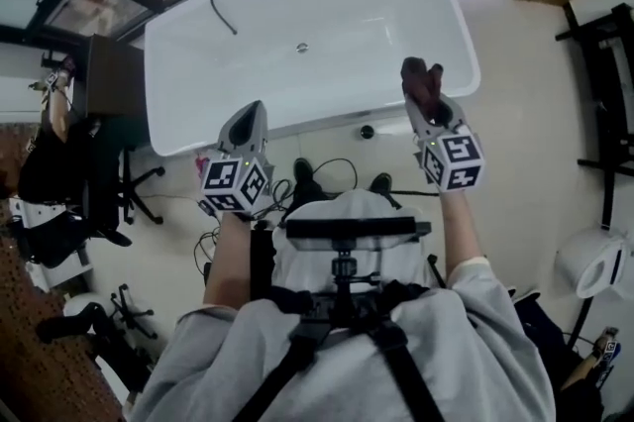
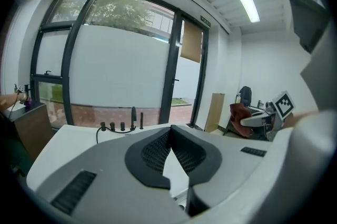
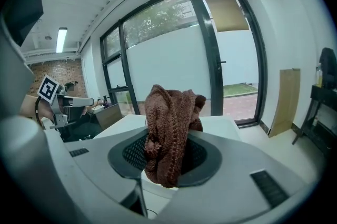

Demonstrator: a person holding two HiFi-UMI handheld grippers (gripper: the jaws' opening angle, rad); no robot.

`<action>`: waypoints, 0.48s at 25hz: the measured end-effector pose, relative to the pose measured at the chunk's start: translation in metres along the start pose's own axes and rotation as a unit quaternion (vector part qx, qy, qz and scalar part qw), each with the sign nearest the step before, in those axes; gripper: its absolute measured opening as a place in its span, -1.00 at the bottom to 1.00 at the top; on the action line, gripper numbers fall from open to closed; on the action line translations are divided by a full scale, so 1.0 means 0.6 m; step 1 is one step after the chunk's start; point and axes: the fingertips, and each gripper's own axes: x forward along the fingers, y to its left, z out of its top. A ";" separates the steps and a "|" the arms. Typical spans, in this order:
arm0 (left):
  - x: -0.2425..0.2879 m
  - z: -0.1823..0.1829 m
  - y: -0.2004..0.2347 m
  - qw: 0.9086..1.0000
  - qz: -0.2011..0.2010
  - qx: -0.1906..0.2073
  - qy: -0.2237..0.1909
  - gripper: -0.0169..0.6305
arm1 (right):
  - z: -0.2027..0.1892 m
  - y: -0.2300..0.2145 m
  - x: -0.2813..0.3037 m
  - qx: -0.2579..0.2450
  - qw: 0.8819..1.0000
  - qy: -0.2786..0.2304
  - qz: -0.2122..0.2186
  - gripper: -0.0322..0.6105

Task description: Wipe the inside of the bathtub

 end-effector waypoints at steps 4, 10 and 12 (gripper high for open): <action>0.006 0.001 -0.004 1.000 -0.022 0.017 0.003 -0.92 | -0.012 0.020 -0.007 -0.001 1.000 0.002 -0.013 -0.50; -0.009 0.004 0.041 1.000 -0.027 0.011 0.006 -0.92 | -0.009 0.068 0.007 -0.008 1.000 0.010 -0.016 -0.51; -0.013 0.002 0.059 1.000 -0.025 0.006 0.008 -0.92 | -0.003 0.078 0.021 -0.008 1.000 0.010 -0.018 -0.51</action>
